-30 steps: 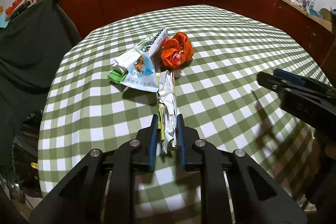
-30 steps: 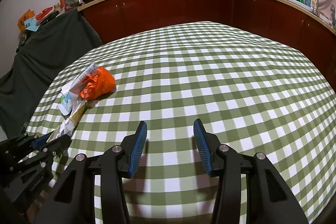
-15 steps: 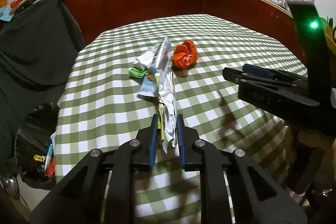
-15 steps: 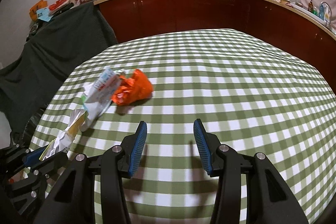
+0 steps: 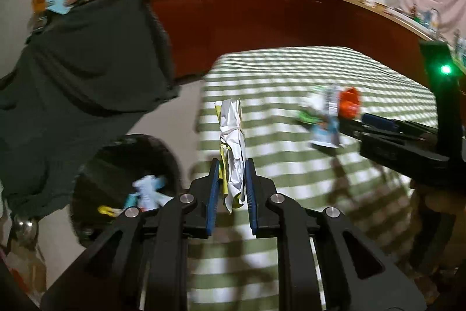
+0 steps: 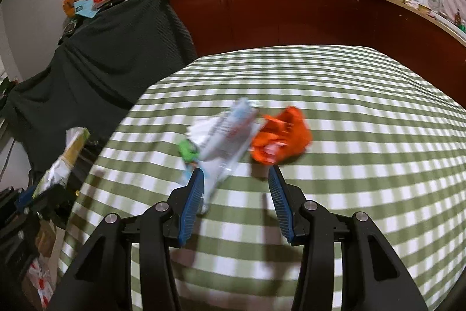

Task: Collect trash
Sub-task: 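Carry the wrapper to the bin with left tool while right tool grasps white tube, then open both tools over the bin to drop the wrapper and white tube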

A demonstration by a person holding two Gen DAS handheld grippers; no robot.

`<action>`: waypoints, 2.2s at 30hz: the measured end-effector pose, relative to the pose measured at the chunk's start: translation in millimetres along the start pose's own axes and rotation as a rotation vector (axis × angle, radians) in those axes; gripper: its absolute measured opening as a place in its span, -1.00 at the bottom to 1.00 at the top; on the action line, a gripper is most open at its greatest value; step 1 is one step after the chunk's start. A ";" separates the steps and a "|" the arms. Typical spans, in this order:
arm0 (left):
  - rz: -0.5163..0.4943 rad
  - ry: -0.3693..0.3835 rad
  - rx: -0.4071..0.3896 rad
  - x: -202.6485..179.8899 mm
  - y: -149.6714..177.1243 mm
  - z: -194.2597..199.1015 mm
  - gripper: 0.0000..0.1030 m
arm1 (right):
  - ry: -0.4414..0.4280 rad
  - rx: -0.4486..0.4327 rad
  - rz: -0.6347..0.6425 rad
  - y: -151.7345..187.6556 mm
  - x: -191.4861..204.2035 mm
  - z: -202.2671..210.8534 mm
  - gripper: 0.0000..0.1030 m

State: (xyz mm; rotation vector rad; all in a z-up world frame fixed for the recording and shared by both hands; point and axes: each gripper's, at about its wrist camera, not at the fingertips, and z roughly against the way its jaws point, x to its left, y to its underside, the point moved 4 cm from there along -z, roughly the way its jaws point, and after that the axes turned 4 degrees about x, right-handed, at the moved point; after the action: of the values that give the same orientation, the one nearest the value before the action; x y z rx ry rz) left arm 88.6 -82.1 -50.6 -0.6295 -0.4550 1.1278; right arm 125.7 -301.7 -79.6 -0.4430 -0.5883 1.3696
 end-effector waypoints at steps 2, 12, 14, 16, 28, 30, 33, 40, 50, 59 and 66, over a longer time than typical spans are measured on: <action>0.025 -0.035 -0.006 20.9 -0.9 -0.2 -0.67 | 0.001 0.008 0.002 -3.6 7.9 -6.4 -0.06; 0.094 -0.116 0.004 79.1 4.8 -10.1 -0.67 | 0.043 0.070 0.010 -3.6 15.9 -25.8 -0.10; 0.101 -0.121 0.004 84.1 5.9 -11.4 -0.67 | 0.032 0.075 0.011 -3.9 16.5 -25.7 -0.22; 0.106 -0.126 0.004 87.0 7.2 -12.4 -0.67 | 0.024 0.078 0.016 -3.1 17.2 -24.5 -0.30; 0.133 -0.151 0.009 96.9 15.7 -9.2 -0.67 | -0.013 0.067 0.028 13.2 11.9 -3.2 -0.37; 0.135 -0.156 0.011 98.2 18.8 -8.0 -0.67 | -0.018 0.059 0.034 15.3 13.8 2.2 -0.38; 0.138 -0.166 0.013 102.2 22.8 -5.6 -0.67 | -0.030 0.053 0.052 16.2 19.9 8.3 -0.37; 0.160 -0.208 0.010 117.4 31.3 4.2 -0.67 | -0.093 0.028 0.130 14.2 57.2 13.3 -0.37; 0.199 -0.292 0.005 147.2 40.7 15.8 -0.67 | -0.213 -0.007 0.276 3.4 137.6 6.7 -0.37; 0.251 -0.357 0.000 174.8 40.5 17.8 -0.67 | -0.273 0.006 0.380 -2.7 196.9 -10.3 -0.37; 0.292 -0.379 0.012 189.0 40.1 7.4 -0.67 | -0.279 0.028 0.428 -2.7 222.9 -21.6 -0.37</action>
State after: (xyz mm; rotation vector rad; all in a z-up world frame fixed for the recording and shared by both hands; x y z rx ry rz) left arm 126.3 106.8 -67.6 -0.4807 -0.6942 1.5371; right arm 162.6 -81.3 -65.5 -0.3697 -0.7281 1.8657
